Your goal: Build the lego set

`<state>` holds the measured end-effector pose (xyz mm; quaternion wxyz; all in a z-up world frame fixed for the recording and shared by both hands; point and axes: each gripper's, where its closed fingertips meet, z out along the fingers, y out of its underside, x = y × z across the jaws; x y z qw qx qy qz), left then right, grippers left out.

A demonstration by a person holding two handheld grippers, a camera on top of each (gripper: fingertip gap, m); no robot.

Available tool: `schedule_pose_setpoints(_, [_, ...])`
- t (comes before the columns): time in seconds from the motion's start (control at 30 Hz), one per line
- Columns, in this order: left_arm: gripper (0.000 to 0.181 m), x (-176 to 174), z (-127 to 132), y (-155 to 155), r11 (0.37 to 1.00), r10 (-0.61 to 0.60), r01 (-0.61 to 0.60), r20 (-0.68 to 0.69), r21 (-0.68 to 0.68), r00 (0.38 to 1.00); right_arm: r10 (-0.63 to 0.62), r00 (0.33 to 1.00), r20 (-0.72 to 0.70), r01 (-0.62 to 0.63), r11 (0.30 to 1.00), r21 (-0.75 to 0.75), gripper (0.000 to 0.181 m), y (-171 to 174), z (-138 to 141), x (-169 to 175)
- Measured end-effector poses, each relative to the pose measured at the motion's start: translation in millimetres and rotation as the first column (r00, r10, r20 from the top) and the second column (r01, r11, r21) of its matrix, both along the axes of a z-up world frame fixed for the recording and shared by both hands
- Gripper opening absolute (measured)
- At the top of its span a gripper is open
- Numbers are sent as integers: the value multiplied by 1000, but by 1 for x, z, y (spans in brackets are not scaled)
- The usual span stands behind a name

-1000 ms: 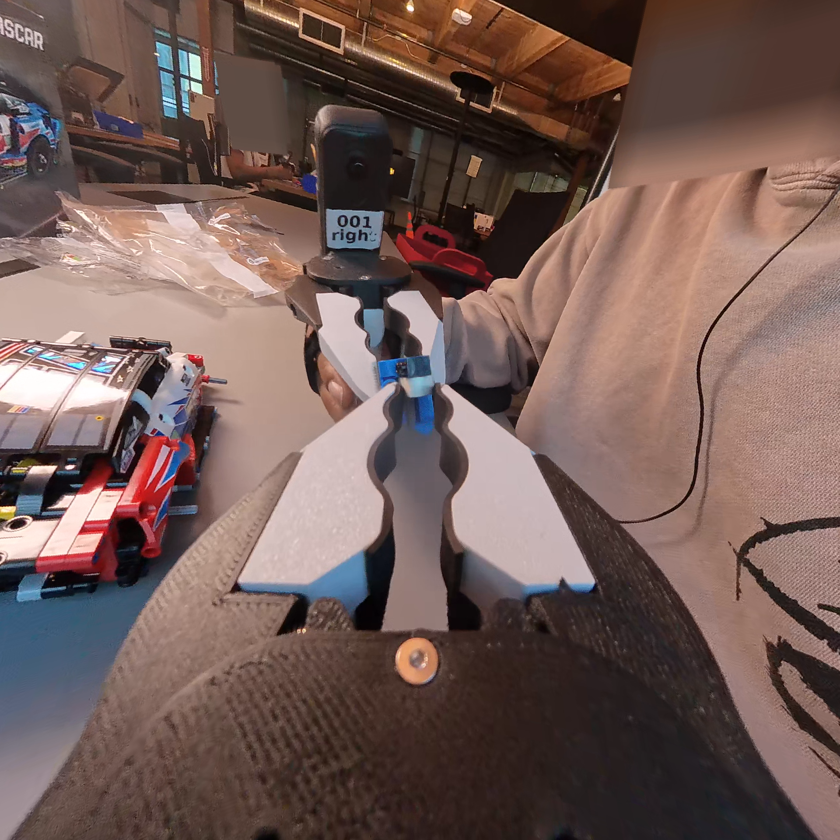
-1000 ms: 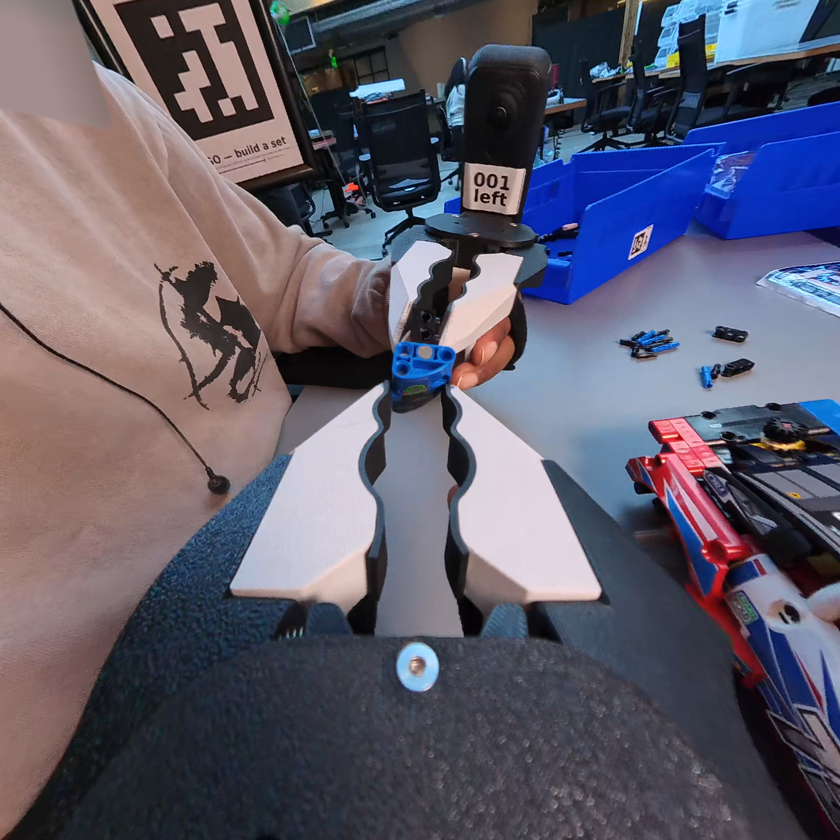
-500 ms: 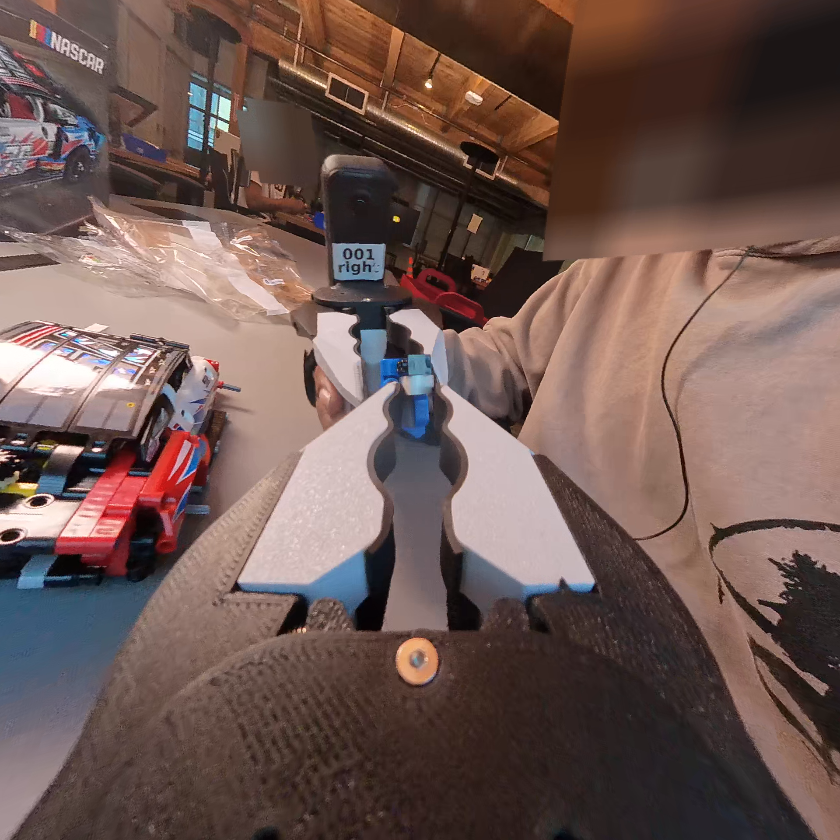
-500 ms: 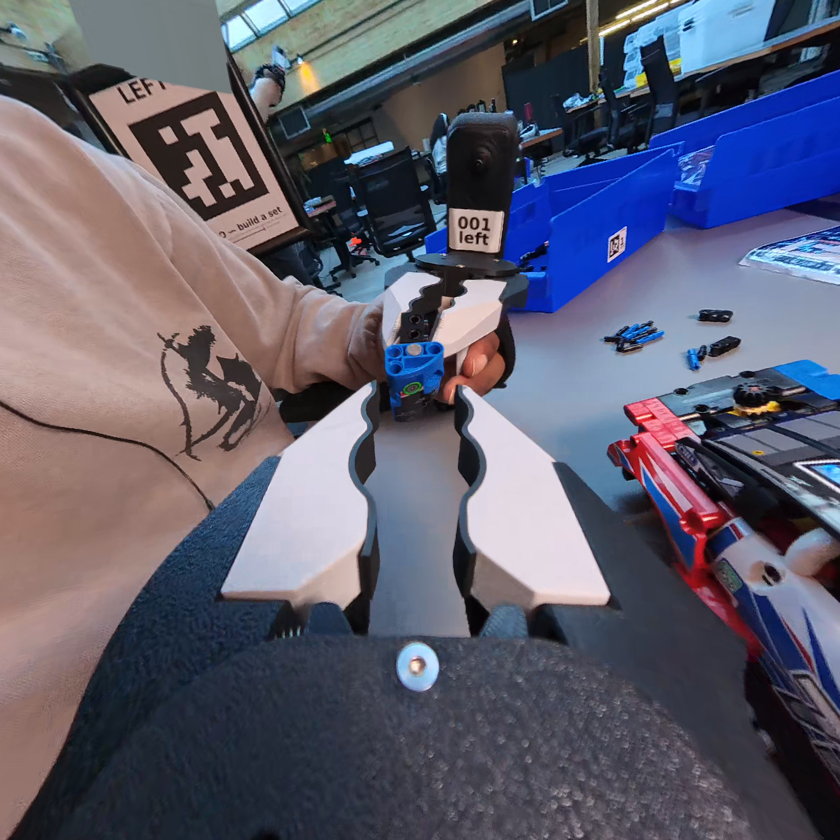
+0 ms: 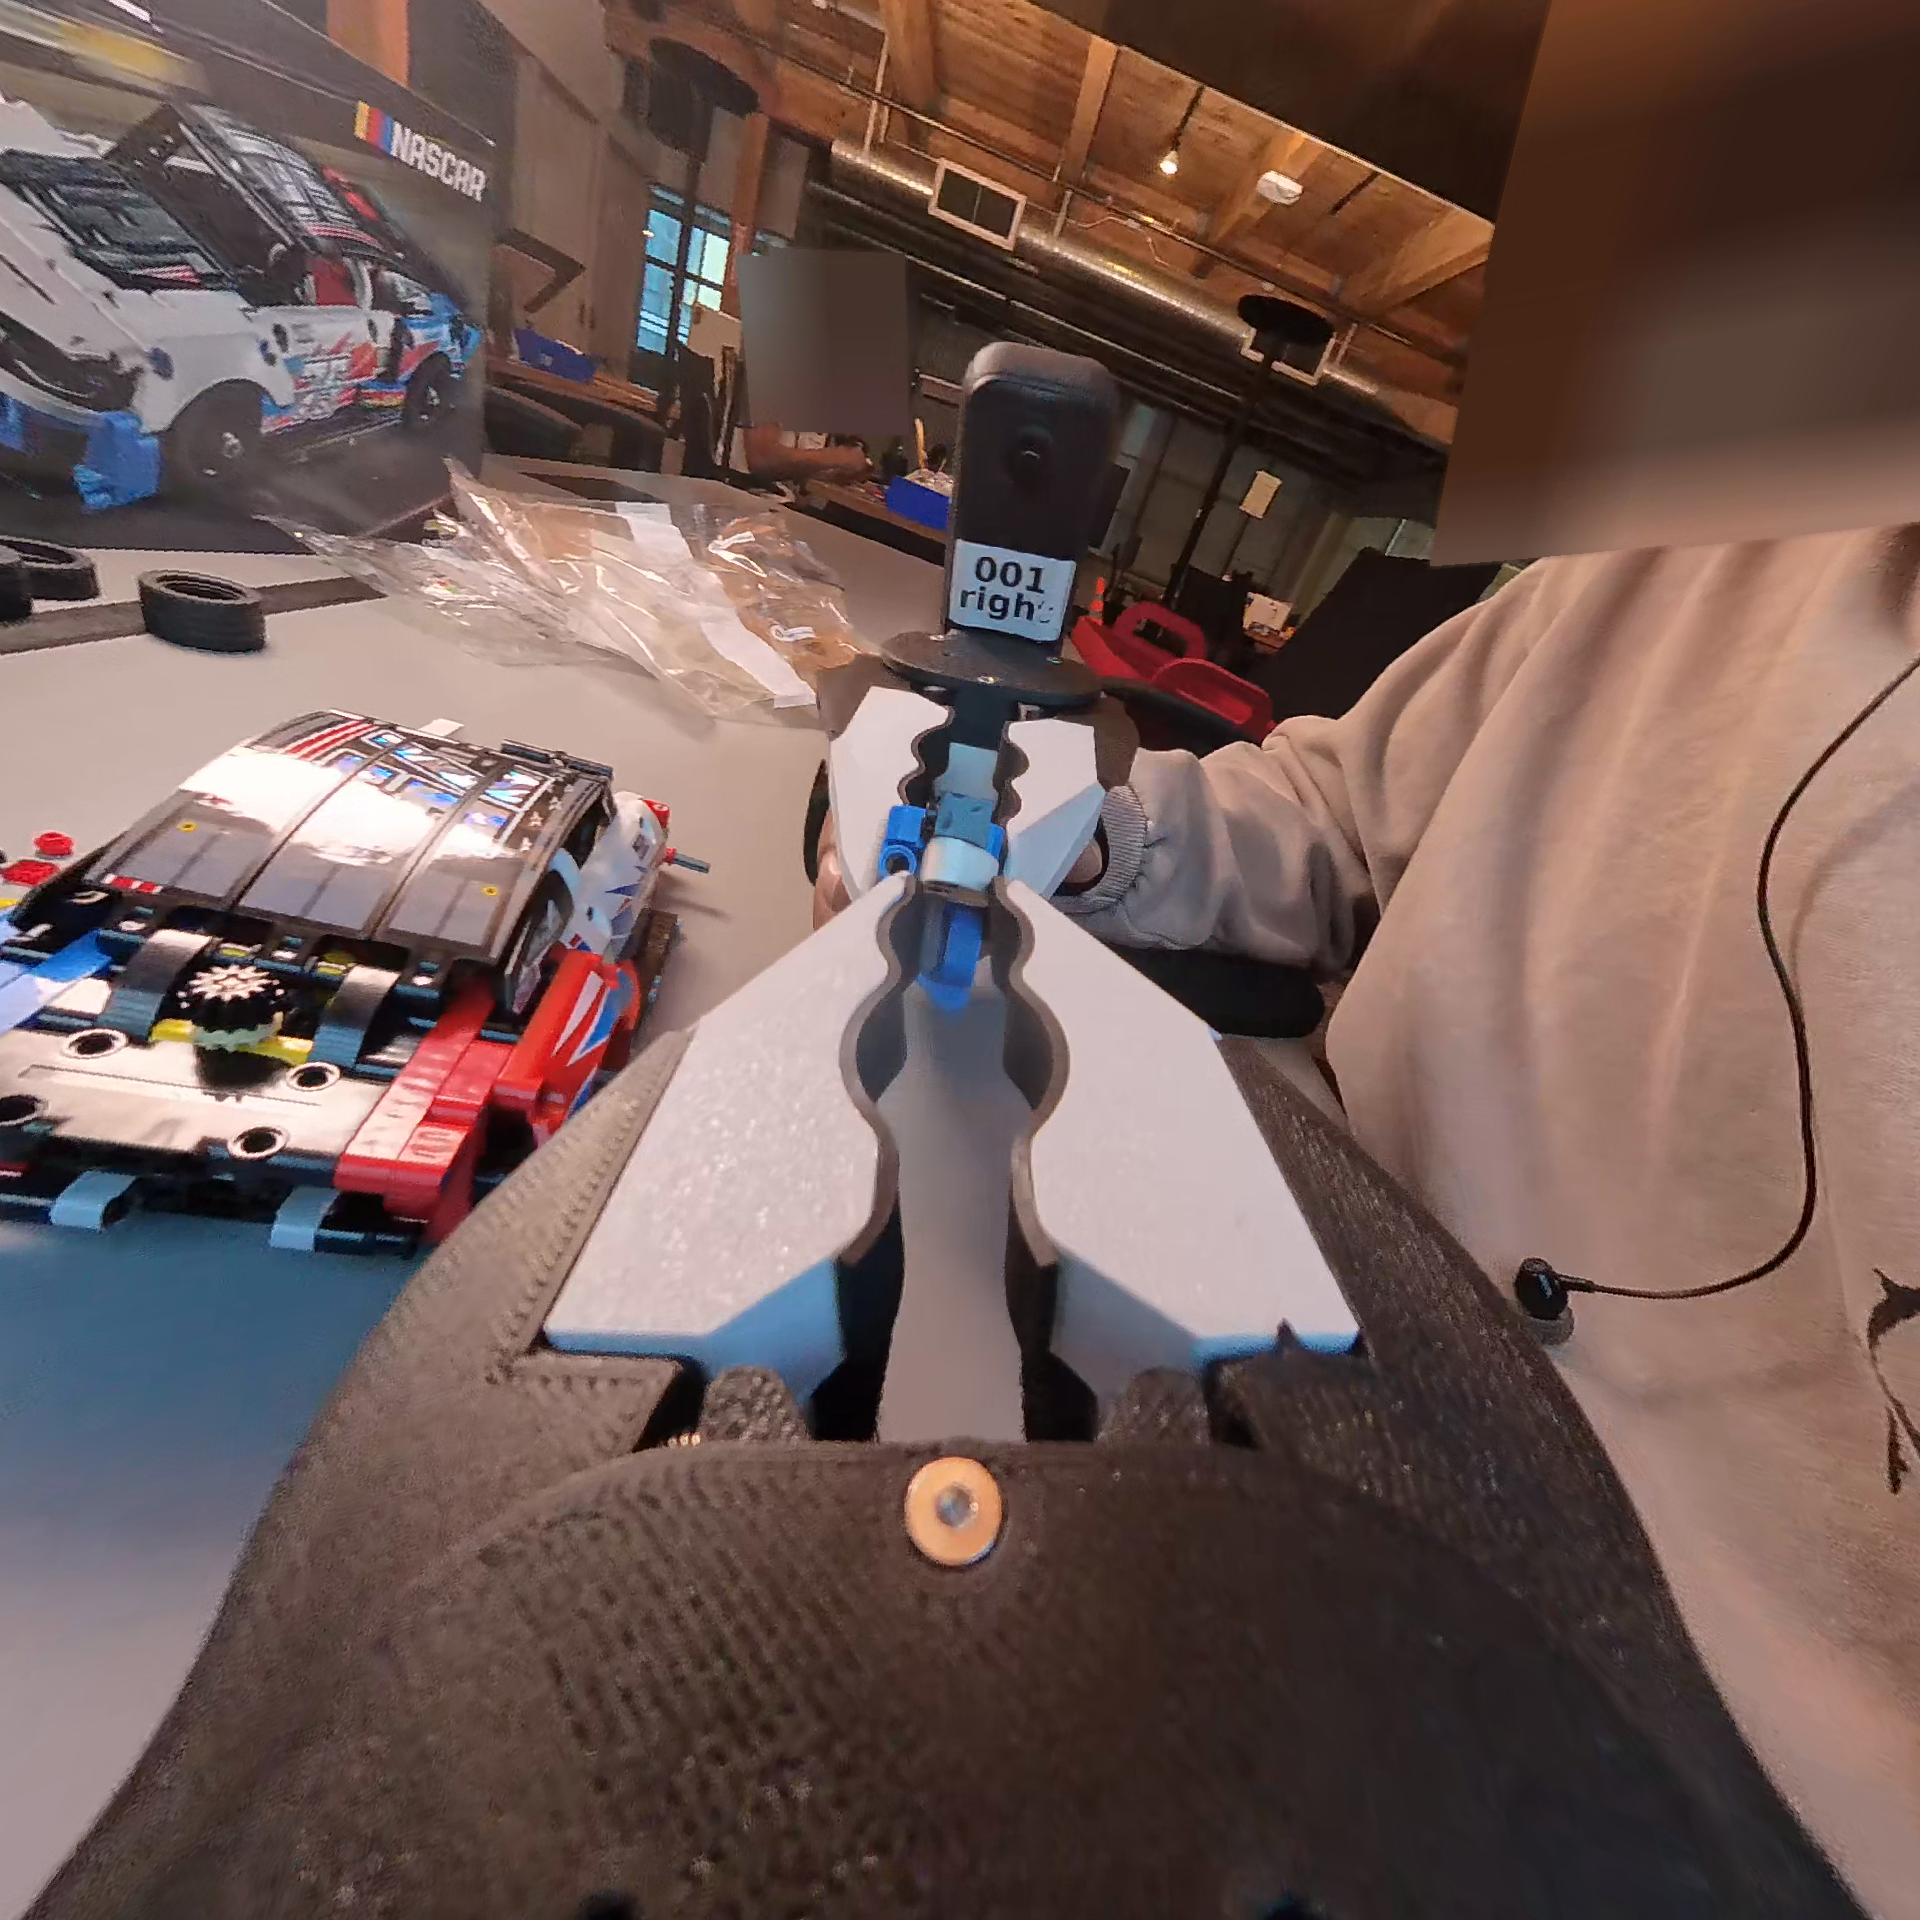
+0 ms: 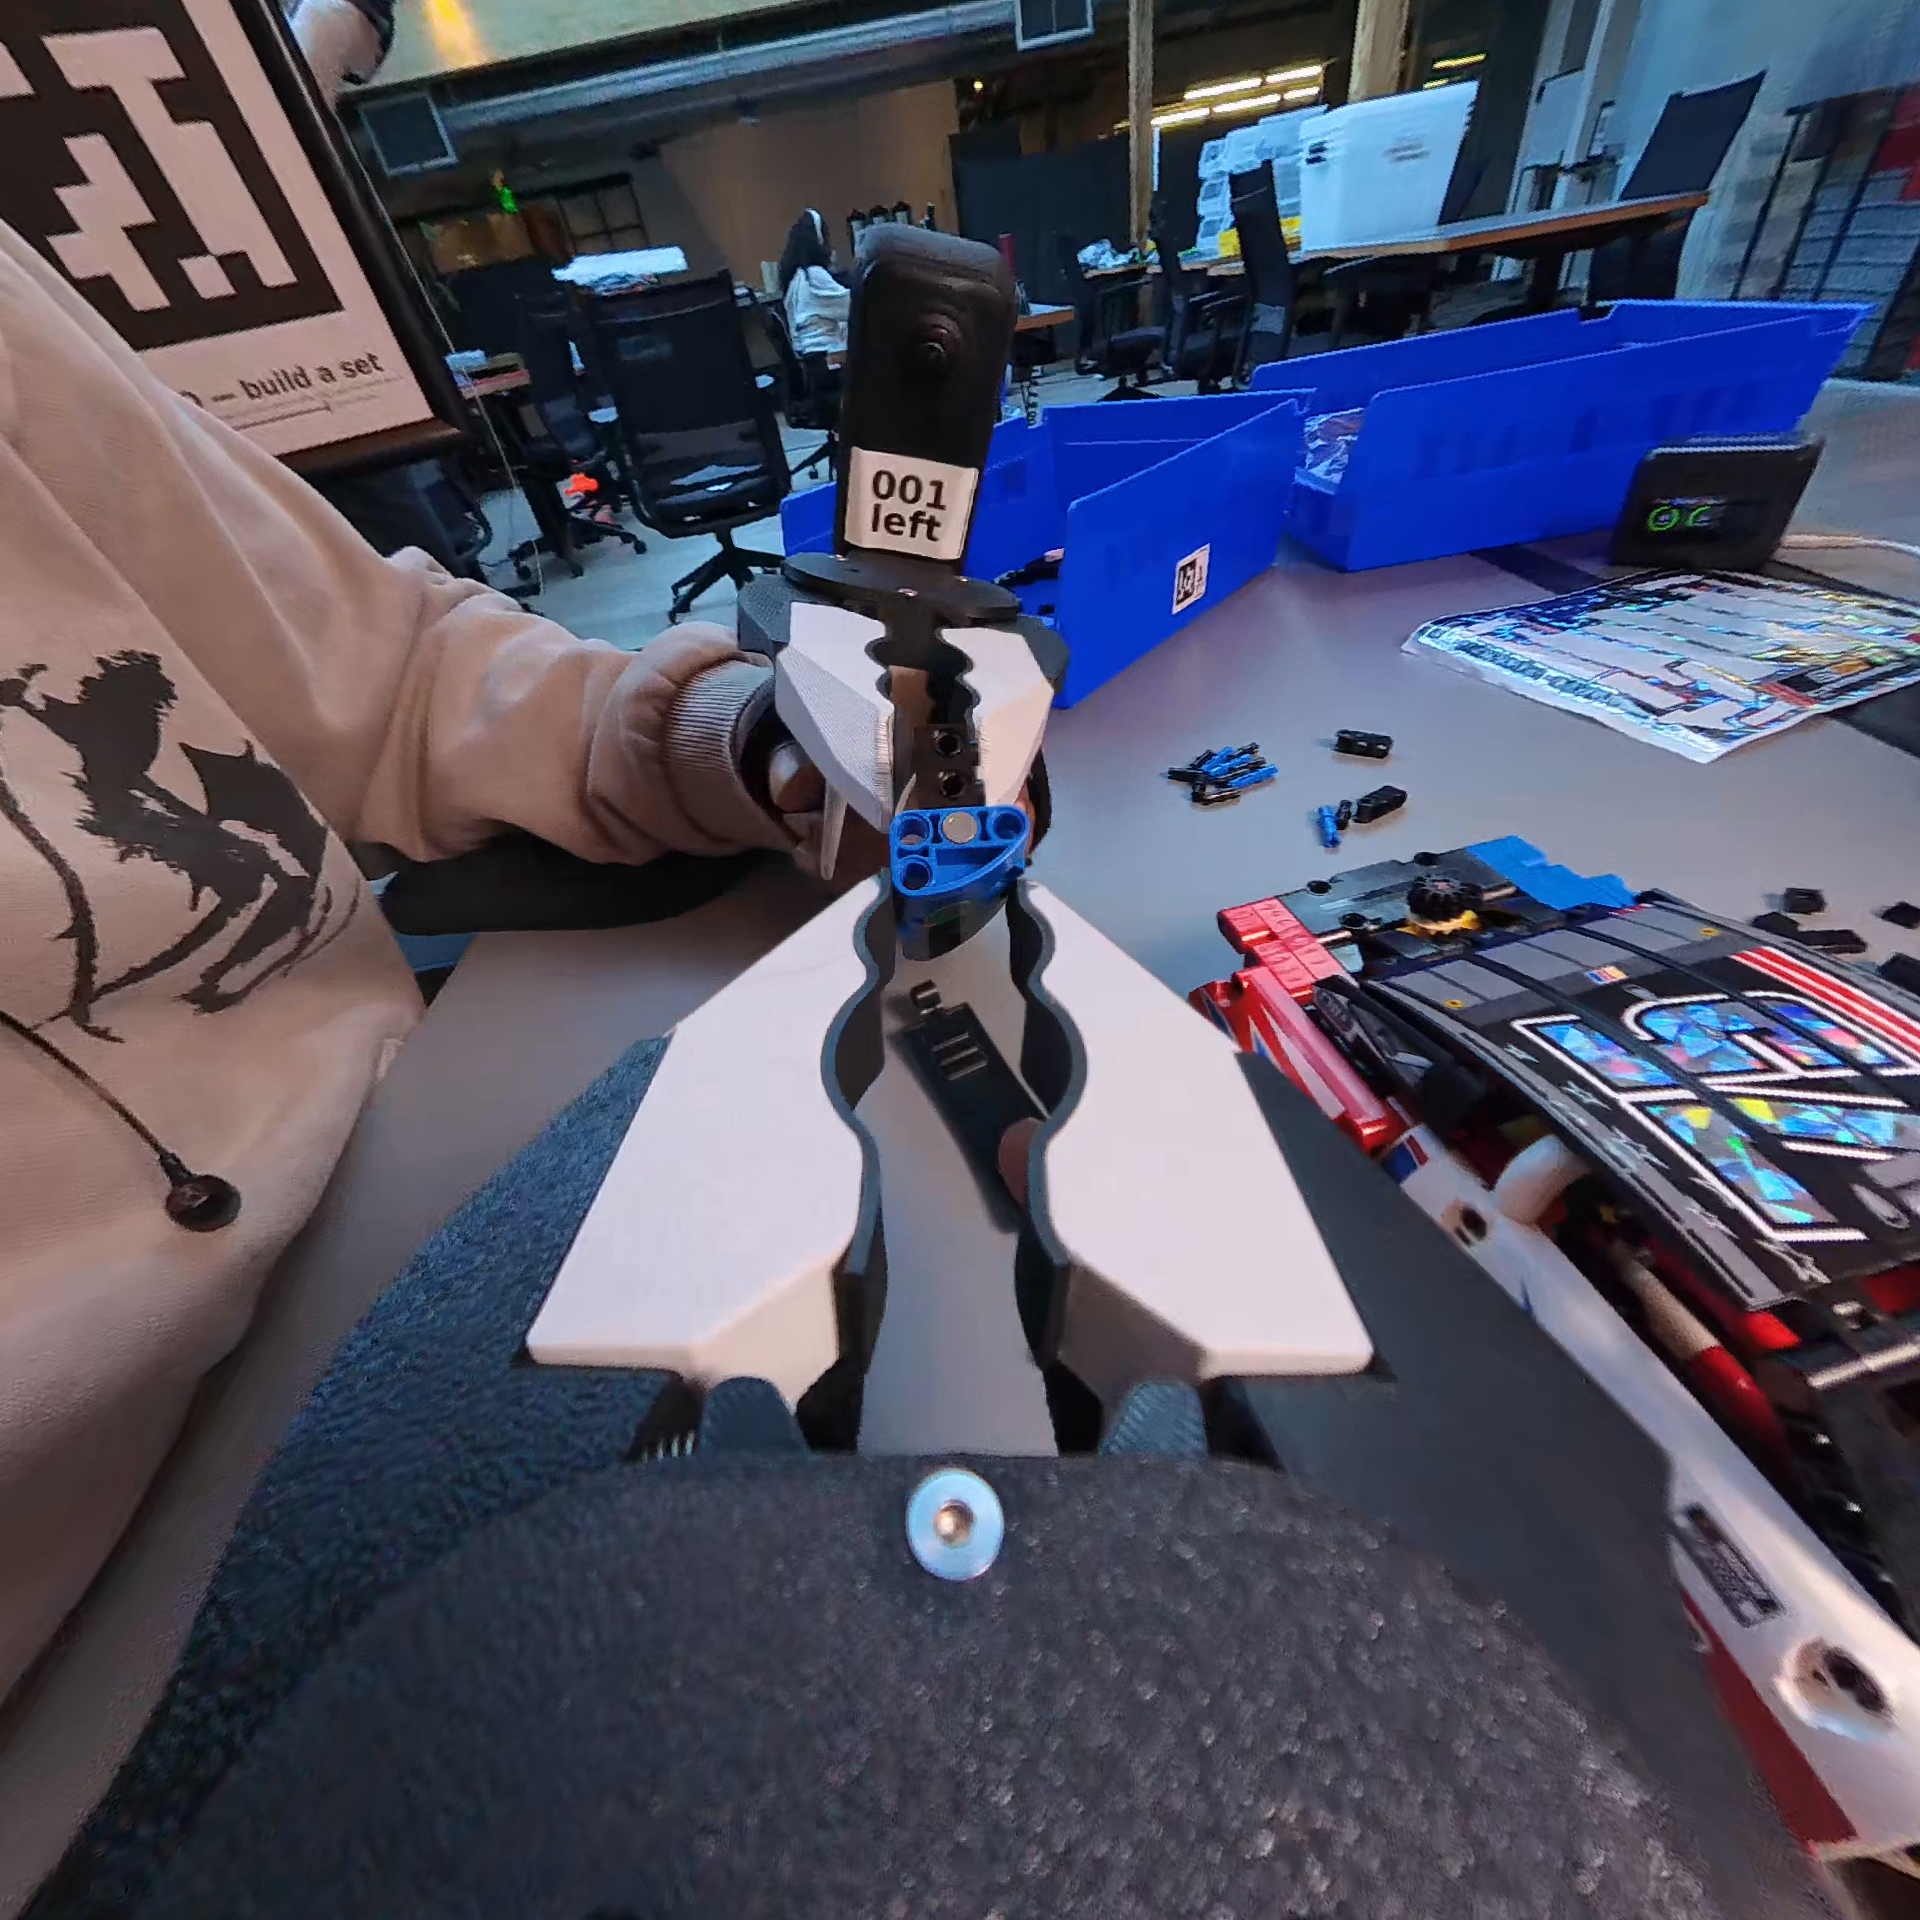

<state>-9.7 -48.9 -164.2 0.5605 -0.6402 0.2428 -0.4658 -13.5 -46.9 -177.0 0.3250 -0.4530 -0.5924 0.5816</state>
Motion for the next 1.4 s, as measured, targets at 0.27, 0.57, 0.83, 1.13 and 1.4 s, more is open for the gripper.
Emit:
schedule_pose_setpoints(0.27, [0,-6,-2,13,995,99,-99,-27,-5,995,-19,1000,-14,18,998,-65,18,5,4,-2])
schedule_pose_setpoints(0.57, [22,-8,6,10,997,66,-63,64,-50,996,-7,1000,2,7,992,-127,18,8,4,0])
schedule_pose_setpoints(0.83, [20,5,-4,5,998,44,-45,-37,-36,998,25,999,47,-23,999,-48,18,-5,-6,1])
schedule_pose_setpoints(1.13, [20,-2,-5,10,993,114,-114,-81,-3,990,-33,999,34,33,999,1,14,7,-3,1])
schedule_pose_setpoints(1.4, [20,-2,5,9,995,101,-101,14,5,995,-22,1000,2,22,999,-40,18,5,4,2])
